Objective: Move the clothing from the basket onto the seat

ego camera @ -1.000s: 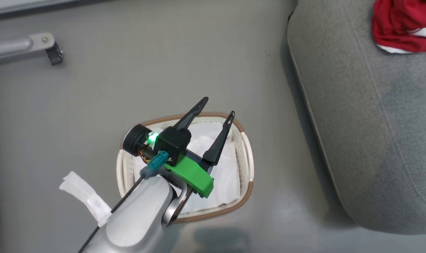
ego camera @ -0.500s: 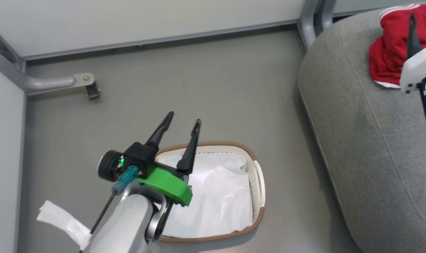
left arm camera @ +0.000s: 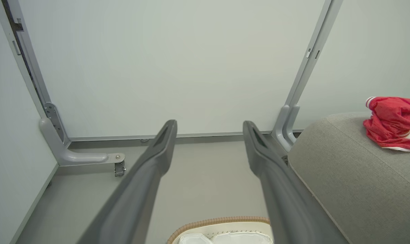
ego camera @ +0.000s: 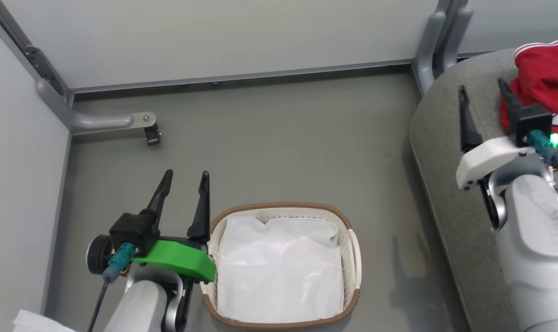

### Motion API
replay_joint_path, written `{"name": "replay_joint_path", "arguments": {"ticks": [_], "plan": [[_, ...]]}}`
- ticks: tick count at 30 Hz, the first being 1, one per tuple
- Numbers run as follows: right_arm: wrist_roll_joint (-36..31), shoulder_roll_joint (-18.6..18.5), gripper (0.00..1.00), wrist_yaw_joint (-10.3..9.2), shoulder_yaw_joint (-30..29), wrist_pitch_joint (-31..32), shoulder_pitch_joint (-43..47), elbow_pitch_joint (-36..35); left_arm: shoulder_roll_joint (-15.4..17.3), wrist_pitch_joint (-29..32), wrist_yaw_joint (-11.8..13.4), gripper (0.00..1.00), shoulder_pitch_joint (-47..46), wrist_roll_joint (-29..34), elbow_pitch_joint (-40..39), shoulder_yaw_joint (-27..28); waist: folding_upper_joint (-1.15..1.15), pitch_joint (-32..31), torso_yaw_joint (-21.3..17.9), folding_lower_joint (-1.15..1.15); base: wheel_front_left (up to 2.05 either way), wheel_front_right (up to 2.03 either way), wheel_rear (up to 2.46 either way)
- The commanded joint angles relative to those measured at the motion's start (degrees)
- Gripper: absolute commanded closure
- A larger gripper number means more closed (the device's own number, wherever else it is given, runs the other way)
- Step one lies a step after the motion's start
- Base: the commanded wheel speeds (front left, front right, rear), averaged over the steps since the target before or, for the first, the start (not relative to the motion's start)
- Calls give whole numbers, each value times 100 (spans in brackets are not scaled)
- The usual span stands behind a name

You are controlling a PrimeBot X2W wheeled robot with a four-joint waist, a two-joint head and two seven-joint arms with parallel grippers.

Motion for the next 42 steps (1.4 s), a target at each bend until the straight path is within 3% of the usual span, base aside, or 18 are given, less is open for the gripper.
{"name": "replay_joint_path", "arguments": {"ticks": [1,9,16,24,42], "plan": [[43,90,0,-8,49,-27,260,-177,-2,-1,39,0,150,43,-20,104,0,-48,7,0,0,0,0],[111,510,0,-8,116,-27,1344,-1161,-91,-1,94,0,645,177,-55,665,0,-222,12,0,0,0,0],[509,574,0,-8,341,-27,2173,-1726,-165,-1,27,0,978,293,-155,989,0,-348,50,0,0,0,0],[1008,571,0,-9,749,-27,2848,-2033,-271,-2,-106,0,1360,365,-279,1255,0,-476,54,0,0,0,0],[1141,574,0,-9,848,-28,3243,-2217,-347,-2,-169,0,1732,523,-352,1369,0,-590,-21,0,0,0,0]]}}
